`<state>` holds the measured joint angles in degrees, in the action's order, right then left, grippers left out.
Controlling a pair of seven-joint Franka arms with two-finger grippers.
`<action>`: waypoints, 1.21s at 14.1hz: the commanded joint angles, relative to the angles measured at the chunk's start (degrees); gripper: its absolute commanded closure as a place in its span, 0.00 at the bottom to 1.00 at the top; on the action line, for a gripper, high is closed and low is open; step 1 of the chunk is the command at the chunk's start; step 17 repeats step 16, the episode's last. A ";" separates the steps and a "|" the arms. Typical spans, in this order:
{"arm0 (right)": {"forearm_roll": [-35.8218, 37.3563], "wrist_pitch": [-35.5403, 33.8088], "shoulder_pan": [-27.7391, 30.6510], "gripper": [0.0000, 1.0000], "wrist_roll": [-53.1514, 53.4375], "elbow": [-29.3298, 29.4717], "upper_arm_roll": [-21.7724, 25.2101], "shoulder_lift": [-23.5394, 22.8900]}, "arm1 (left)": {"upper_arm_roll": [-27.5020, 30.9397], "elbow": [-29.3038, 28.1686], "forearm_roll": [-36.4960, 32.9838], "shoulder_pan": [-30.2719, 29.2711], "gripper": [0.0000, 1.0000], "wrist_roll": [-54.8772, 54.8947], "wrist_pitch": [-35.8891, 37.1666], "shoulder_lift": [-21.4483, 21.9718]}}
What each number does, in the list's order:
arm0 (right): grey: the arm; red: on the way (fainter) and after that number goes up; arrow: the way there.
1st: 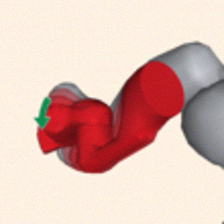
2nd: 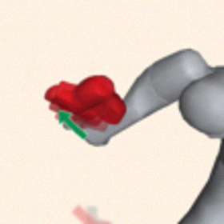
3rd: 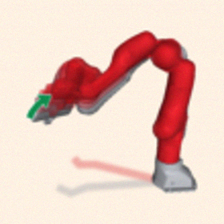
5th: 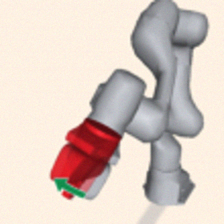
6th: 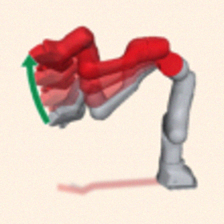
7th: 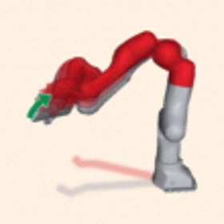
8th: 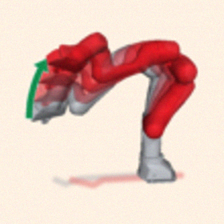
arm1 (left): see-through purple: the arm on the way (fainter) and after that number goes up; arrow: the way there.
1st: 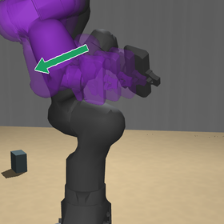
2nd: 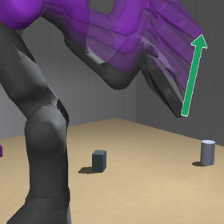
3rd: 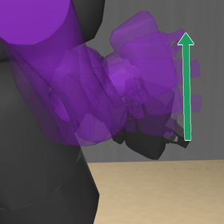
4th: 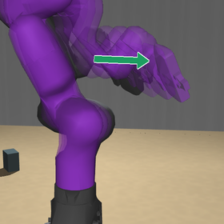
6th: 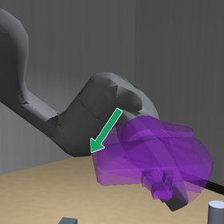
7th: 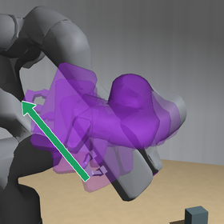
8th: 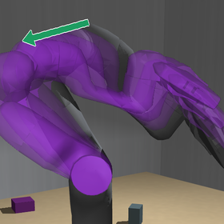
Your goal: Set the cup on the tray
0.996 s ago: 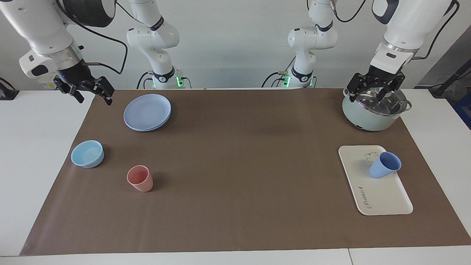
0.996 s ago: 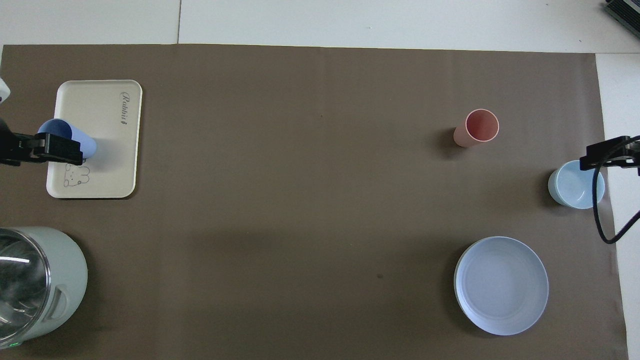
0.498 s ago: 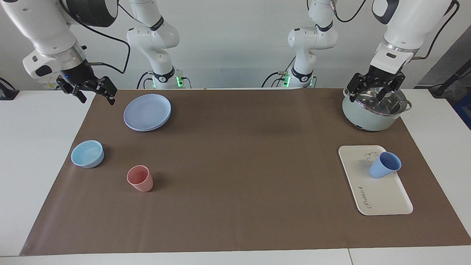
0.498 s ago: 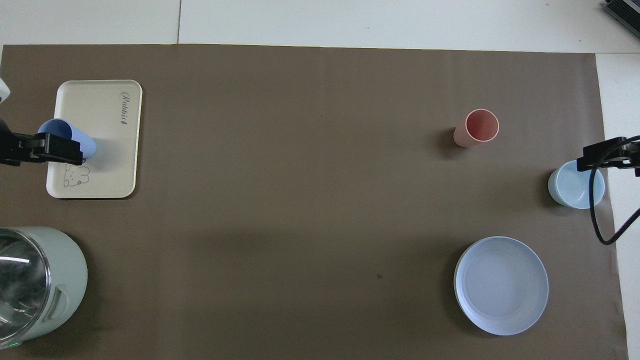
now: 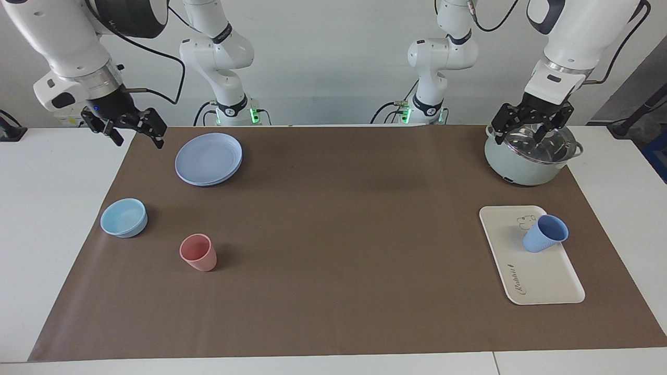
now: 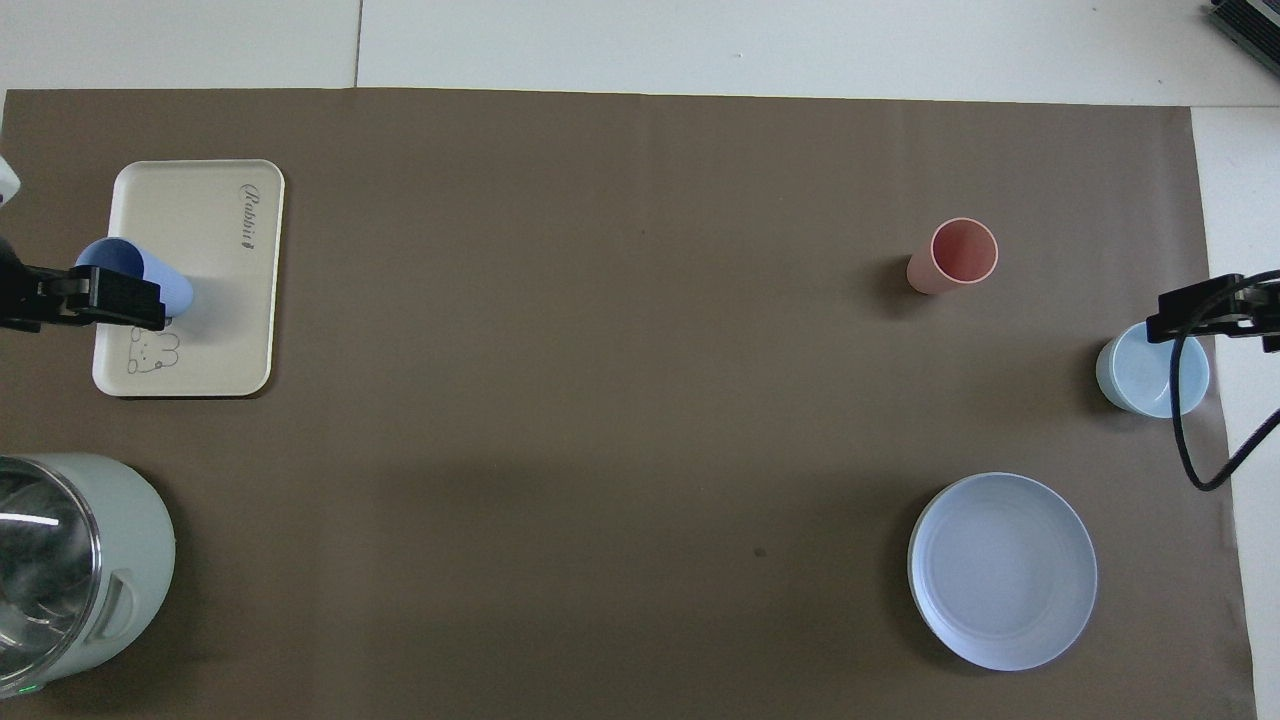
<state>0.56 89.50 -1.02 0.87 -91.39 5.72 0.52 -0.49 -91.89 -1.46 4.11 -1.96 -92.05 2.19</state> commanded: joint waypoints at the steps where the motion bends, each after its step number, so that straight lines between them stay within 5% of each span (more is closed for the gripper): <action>1: -0.38 -1.51 0.93 0.00 0.89 1.21 -1.32 -0.17 | -0.22 -1.01 0.49 -0.50 0.00 0.20 -0.32 0.62; 17: -0.47 -2.66 1.54 0.00 4.23 1.22 -4.40 0.00 | -0.22 -1.01 0.49 -0.50 0.00 0.20 -0.32 0.62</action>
